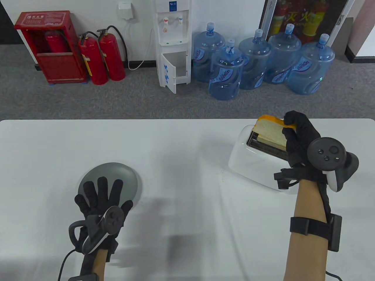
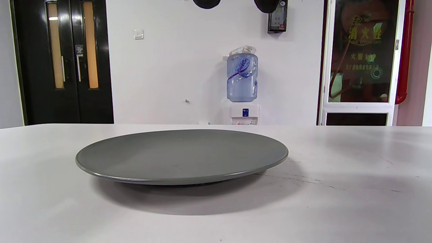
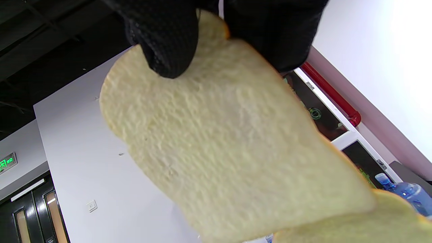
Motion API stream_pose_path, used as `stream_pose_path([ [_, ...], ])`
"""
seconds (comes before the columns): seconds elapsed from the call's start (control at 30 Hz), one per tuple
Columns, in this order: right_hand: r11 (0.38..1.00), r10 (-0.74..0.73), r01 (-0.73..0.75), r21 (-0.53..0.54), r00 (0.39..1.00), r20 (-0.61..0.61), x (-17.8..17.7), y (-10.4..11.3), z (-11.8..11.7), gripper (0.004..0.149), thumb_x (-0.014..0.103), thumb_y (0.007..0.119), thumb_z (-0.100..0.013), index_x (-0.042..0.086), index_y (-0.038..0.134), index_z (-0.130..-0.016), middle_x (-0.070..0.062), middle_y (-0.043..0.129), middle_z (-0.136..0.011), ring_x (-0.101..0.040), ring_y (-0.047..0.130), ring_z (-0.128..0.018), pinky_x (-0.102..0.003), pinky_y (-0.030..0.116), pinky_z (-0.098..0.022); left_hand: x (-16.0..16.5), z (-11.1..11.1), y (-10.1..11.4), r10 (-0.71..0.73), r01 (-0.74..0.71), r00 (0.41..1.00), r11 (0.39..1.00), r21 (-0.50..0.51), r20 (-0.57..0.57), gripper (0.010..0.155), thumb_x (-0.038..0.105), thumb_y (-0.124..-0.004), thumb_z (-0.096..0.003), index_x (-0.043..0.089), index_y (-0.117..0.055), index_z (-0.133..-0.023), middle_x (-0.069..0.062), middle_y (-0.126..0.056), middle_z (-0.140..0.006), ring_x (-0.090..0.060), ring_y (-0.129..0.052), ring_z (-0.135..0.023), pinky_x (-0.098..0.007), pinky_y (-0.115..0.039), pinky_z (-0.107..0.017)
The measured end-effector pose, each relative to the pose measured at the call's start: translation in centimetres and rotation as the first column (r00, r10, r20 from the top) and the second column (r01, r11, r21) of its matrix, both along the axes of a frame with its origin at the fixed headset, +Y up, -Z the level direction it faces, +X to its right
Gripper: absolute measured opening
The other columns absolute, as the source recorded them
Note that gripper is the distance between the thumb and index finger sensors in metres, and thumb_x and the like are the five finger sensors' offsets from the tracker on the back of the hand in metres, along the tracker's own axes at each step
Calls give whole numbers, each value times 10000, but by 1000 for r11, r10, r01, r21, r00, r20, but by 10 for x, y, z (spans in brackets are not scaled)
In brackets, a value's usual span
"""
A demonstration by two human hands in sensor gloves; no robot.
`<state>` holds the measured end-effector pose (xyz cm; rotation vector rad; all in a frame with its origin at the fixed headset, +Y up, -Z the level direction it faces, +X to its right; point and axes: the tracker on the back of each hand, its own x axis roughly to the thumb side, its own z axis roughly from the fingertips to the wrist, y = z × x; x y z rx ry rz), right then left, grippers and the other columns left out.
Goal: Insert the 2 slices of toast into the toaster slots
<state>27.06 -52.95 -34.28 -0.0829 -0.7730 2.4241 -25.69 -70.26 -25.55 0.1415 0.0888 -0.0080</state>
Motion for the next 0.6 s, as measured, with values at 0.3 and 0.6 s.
stream_pose_path([
  [0.3,998,-50,49,-25,999,-17,5,-17,-6,482,232,770,-615,406,625,-1041,119,783,-1089,-265,910,-982,-593,670,-789,-2,0,0,13,-13,1000,1000,4,-6,712,699,-516,-543,437,-352,-1185,-63,-256,-1283,-472,-154,-1142,-666,-229,-771],
  [0.6,996,-88,87,-28,995,-39,13,-28,-10,482,226,756,-617,391,626,-1051,96,784,-1090,-286,893,-987,-607,655,-786,-3,-1,0,4,-3,1000,1000,9,-17,715,701,-516,-544,435,-349,-1186,-65,-242,-1281,-474,-150,-1141,-665,-232,-774],
])
